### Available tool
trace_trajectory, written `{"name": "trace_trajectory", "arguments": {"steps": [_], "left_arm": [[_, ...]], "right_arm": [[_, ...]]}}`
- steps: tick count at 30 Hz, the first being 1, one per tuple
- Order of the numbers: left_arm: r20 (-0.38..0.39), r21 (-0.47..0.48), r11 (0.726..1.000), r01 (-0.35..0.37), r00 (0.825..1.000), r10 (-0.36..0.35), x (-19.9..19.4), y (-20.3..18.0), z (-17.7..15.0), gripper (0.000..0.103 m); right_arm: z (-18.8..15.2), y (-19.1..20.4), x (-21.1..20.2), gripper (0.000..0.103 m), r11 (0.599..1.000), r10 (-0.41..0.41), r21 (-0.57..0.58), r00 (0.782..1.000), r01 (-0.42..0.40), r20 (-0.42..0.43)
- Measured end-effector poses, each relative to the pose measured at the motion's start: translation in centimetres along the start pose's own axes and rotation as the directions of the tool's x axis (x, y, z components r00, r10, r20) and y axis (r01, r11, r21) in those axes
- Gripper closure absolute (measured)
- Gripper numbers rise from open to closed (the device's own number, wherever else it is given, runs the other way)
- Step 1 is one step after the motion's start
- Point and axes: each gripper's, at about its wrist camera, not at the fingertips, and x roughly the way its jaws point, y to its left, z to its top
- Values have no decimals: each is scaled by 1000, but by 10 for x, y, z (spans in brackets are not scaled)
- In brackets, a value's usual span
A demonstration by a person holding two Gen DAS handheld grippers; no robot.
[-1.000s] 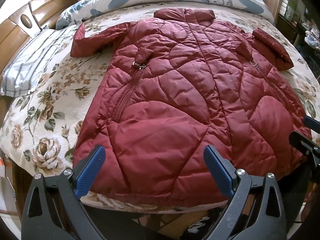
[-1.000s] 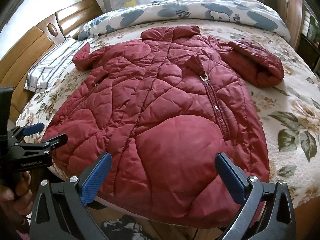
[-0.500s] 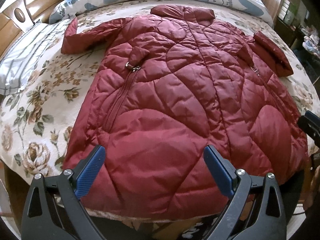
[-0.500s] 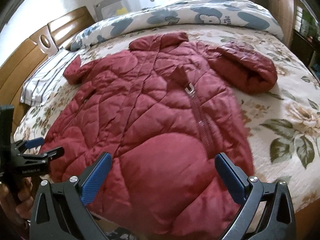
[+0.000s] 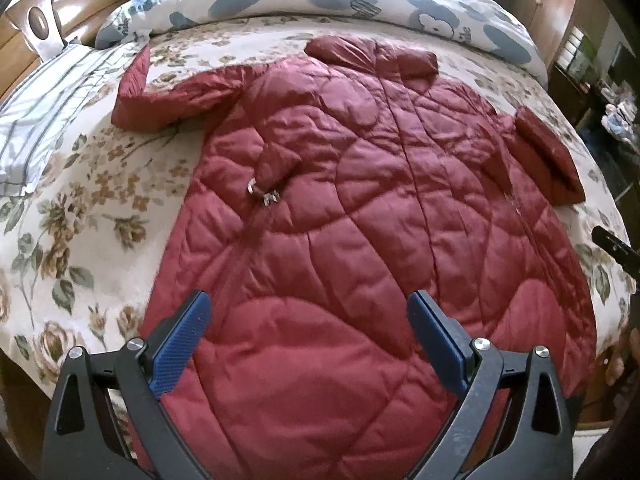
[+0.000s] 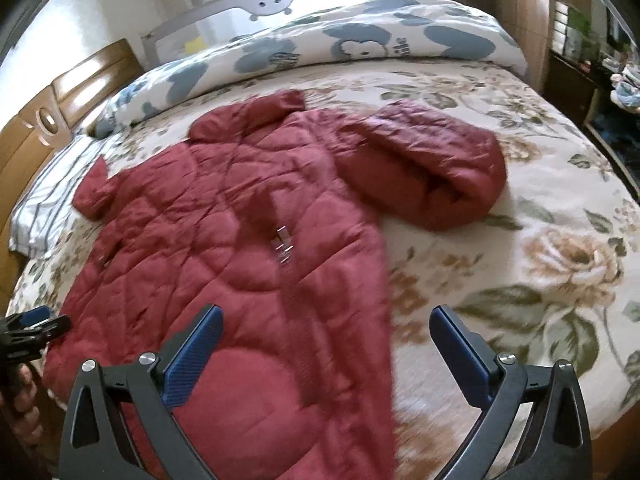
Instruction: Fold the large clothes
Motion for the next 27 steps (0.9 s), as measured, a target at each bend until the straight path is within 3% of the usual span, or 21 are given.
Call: {"name": "trace_trajectory", "arguments": {"steps": [10,19,24,27], "left_arm": [[37,-18,999,-42,998,42,11,11,39,4],[-13,-30,999,-41,999,41,35,12,62,4],[-44,-39,998,-40,998,38,49,13,70,4],[-46,-40,998,-44,998,42,54,13,73,4]], "right_arm": [[59,-42,43,1,995,-101,-3,994,101,44],[97,-68,96,3,979,-199,-50,980,199,17],[101,-74,125,11,966,-243,-99,970,239,-21],[105,-83,132,28,964,-254,-81,967,252,-21]]}}
